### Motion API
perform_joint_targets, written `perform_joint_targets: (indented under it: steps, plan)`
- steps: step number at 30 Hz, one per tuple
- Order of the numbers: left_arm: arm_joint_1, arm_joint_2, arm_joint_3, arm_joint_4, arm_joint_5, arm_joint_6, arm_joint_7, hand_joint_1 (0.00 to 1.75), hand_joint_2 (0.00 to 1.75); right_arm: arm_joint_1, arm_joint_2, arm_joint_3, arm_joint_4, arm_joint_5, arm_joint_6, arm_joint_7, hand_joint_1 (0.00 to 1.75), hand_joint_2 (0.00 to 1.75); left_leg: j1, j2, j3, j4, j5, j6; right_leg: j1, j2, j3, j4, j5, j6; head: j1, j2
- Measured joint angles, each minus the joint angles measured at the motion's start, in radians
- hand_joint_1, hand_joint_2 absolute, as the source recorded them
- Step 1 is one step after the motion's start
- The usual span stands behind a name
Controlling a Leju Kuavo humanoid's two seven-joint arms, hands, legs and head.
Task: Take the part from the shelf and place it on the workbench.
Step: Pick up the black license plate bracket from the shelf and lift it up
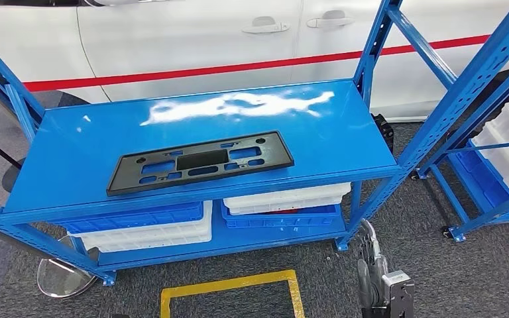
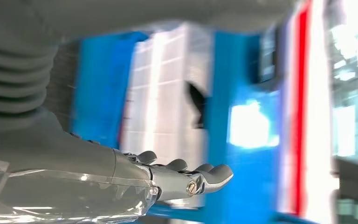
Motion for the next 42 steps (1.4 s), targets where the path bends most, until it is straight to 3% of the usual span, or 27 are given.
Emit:
perform_joint_targets:
  steps: [3, 7, 9, 13, 19, 22, 24, 26, 27, 28, 30, 32, 34, 36, 38, 40, 42]
  plan:
    - [-0.002, 0.000, -0.014, 0.003, -0.002, 0.002, 0.000, 0.00, 0.00, 0.003, -0.008, 0.029, -0.092, 0.054, -0.012, -0.014, 0.00, 0.00, 0.000, 0.000, 0.000, 0.000, 0.000, 0.000, 0.000, 0.000, 0.000, 0.000, 0.000, 0.000, 0.000, 0.000]
    - [-0.005, 0.000, -0.033, 0.008, -0.007, 0.006, 0.000, 0.00, 0.00, 0.004, -0.022, 0.074, -0.220, 0.134, -0.029, -0.035, 0.00, 1.75, 0.000, 0.000, 0.000, 0.000, 0.000, 0.000, 0.000, 0.000, 0.000, 0.000, 0.000, 0.000, 0.000, 0.000]
    - [-0.007, 0.000, -0.044, 0.012, -0.012, 0.009, 0.000, 0.00, 0.00, 0.005, -0.029, 0.100, -0.282, 0.172, -0.035, -0.043, 0.00, 1.75, -0.001, 0.000, 0.000, 0.001, 0.000, 0.000, -0.003, 0.000, 0.000, 0.000, 0.000, 0.000, 0.000, 0.000]
    - [-0.013, 0.000, -0.067, 0.020, -0.016, 0.011, 0.000, 0.00, 0.00, 0.005, -0.048, 0.164, -0.406, 0.231, -0.027, -0.041, 0.00, 0.00, -0.003, 0.000, -0.001, 0.002, -0.001, 0.002, -0.007, 0.000, 0.000, -0.001, 0.001, 0.001, 0.000, 0.000]
    - [-0.018, 0.000, -0.105, 0.035, -0.020, 0.013, 0.002, 0.00, 0.00, 0.017, -0.067, 0.232, -0.515, 0.244, 0.065, 0.059, 0.00, 0.00, -0.010, 0.000, -0.005, 0.007, -0.004, 0.015, -0.015, 0.000, 0.000, -0.003, 0.003, 0.012, 0.000, 0.000]
    - [-0.020, -0.001, -0.120, 0.038, -0.023, 0.013, 0.004, 0.00, 0.00, 0.023, -0.067, 0.264, -0.549, 0.314, 0.078, 0.105, 0.00, 0.00, -0.004, 0.001, 0.003, -0.015, 0.011, 0.032, -0.014, 0.000, 0.002, -0.006, 0.001, 0.022, 0.002, 0.000]
    - [-0.022, -0.002, -0.128, 0.039, -0.029, 0.013, 0.004, 0.00, 0.00, 0.024, -0.068, 0.283, -0.564, 0.364, 0.077, 0.125, 0.00, 0.00, 0.002, 0.004, 0.013, -0.035, 0.024, 0.044, -0.012, 0.000, -0.027, 0.056, -0.040, 0.023, 0.007, 0.000]
    - [-0.023, -0.002, -0.136, 0.041, -0.034, 0.014, 0.004, 0.00, 0.00, 0.025, -0.069, 0.302, -0.569, 0.400, 0.075, 0.136, 0.00, 0.00, 0.000, 0.004, 0.012, -0.039, 0.027, 0.048, -0.013, 0.000, -0.092, 0.184, -0.099, 0.024, 0.010, 0.000]
    - [-0.023, -0.002, -0.140, 0.042, -0.036, 0.014, 0.004, 0.00, 0.00, 0.026, -0.070, 0.310, -0.570, 0.415, 0.071, 0.138, 0.00, 0.00, -0.001, 0.002, 0.012, -0.038, 0.026, 0.047, -0.014, 0.000, -0.120, 0.236, -0.114, 0.026, 0.011, 0.000]
    - [-0.023, -0.002, -0.144, 0.044, -0.037, 0.015, 0.005, 0.00, 0.00, 0.027, -0.071, 0.317, -0.570, 0.431, 0.064, 0.137, 0.00, 0.00, 0.000, -0.003, 0.013, -0.038, 0.025, 0.045, -0.015, 0.000, -0.131, 0.252, -0.107, 0.027, 0.011, 0.000]
    - [-0.024, -0.004, -0.149, 0.046, -0.041, 0.016, 0.006, 0.00, 0.00, 0.028, -0.074, 0.327, -0.572, 0.469, 0.046, 0.135, 0.00, 0.00, 0.002, -0.017, 0.017, -0.034, 0.021, 0.038, -0.018, 0.003, -0.097, 0.176, -0.046, 0.029, 0.011, 0.000]
    - [-0.026, -0.006, -0.155, 0.046, -0.046, 0.017, 0.007, 0.00, 0.00, 0.028, -0.078, 0.332, -0.576, 0.499, 0.030, 0.138, 0.00, 0.00, 0.004, -0.033, 0.017, -0.026, 0.013, 0.025, -0.022, 0.030, -0.035, 0.048, 0.005, 0.027, 0.013, 0.000]
    - [-0.028, -0.006, -0.161, 0.047, -0.049, 0.018, 0.008, 0.00, 0.00, 0.028, -0.080, 0.335, -0.581, 0.514, 0.020, 0.144, 0.00, 0.00, 0.003, -0.048, 0.011, -0.021, 0.010, 0.009, -0.019, 0.047, -0.010, -0.005, 0.013, 0.020, 0.013, 0.000]
    - [-0.029, -0.006, -0.167, 0.049, -0.050, 0.018, 0.008, 0.00, 0.00, 0.027, -0.083, 0.336, -0.584, 0.520, 0.015, 0.148, 0.00, 0.00, 0.005, -0.060, 0.007, -0.024, 0.011, -0.004, -0.014, 0.033, -0.012, -0.005, 0.012, 0.007, 0.013, 0.000]
    - [-0.028, -0.006, -0.169, 0.051, -0.050, 0.018, 0.007, 0.00, 0.00, 0.025, -0.085, 0.338, -0.585, 0.521, 0.015, 0.150, 0.00, 0.00, 0.008, -0.043, -0.003, 0.000, -0.006, -0.012, -0.015, 0.016, -0.009, -0.009, 0.012, -0.009, 0.010, 0.000]
    - [-0.031, -0.006, -0.170, 0.051, -0.049, 0.019, 0.007, 0.00, 0.00, 0.025, -0.085, 0.340, -0.586, 0.519, 0.016, 0.151, 0.00, 0.00, 0.008, -0.012, -0.051, 0.104, -0.063, -0.015, -0.012, -0.005, -0.006, -0.011, 0.010, -0.023, 0.005, 0.000]
    - [-0.034, -0.004, -0.170, 0.052, -0.048, 0.019, 0.007, 0.00, 0.00, 0.025, -0.086, 0.342, -0.586, 0.516, 0.016, 0.153, 0.00, 0.00, 0.006, -0.001, -0.121, 0.242, -0.119, -0.015, -0.005, -0.026, -0.005, -0.010, 0.007, -0.029, 0.002, 0.000]
